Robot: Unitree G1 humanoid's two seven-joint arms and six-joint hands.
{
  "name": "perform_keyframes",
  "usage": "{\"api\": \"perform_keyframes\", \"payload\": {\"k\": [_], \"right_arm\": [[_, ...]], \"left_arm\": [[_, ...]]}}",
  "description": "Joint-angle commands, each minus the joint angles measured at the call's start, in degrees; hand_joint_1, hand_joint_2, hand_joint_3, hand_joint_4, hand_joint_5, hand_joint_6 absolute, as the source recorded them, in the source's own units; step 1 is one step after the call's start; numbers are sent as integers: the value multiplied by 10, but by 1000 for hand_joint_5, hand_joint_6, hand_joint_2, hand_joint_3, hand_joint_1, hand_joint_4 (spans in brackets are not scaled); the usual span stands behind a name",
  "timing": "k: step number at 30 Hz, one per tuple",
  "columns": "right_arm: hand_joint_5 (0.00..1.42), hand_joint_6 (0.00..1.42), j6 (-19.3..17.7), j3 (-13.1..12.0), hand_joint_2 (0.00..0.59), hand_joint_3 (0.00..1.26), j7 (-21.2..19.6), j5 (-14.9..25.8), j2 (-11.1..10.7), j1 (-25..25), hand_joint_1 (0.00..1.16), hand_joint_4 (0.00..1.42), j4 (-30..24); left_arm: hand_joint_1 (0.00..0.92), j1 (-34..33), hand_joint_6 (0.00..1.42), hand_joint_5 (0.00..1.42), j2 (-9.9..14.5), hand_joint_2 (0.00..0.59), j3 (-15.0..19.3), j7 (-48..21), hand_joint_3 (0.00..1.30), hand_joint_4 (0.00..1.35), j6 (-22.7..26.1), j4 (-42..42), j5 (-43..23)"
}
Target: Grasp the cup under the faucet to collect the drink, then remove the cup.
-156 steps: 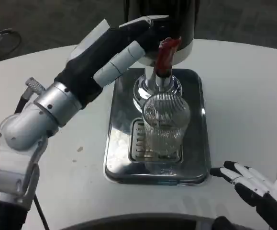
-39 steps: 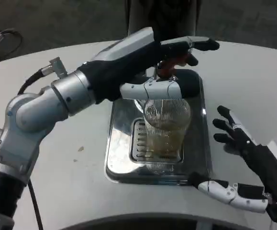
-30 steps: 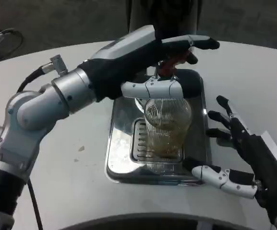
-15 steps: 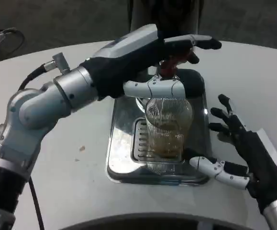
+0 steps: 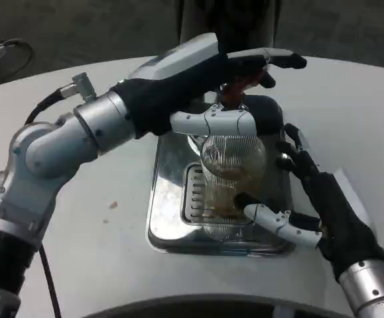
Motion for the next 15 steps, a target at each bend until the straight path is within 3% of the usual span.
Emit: {"api": "perform_keyframes", "payload": {"k": [1, 15], "right_arm": [[120, 0, -11, 9, 214, 0, 2, 11, 3, -15, 739, 73, 19], [109, 0, -24, 19, 200, 0, -10, 18, 9, -48, 719, 55, 68]], "left_arm": [[0, 3, 195, 249, 8, 83, -7, -8, 195, 127, 6, 14, 15], [0, -11, 178, 246, 9, 83, -10, -9, 195, 129, -9, 36, 19]]}}
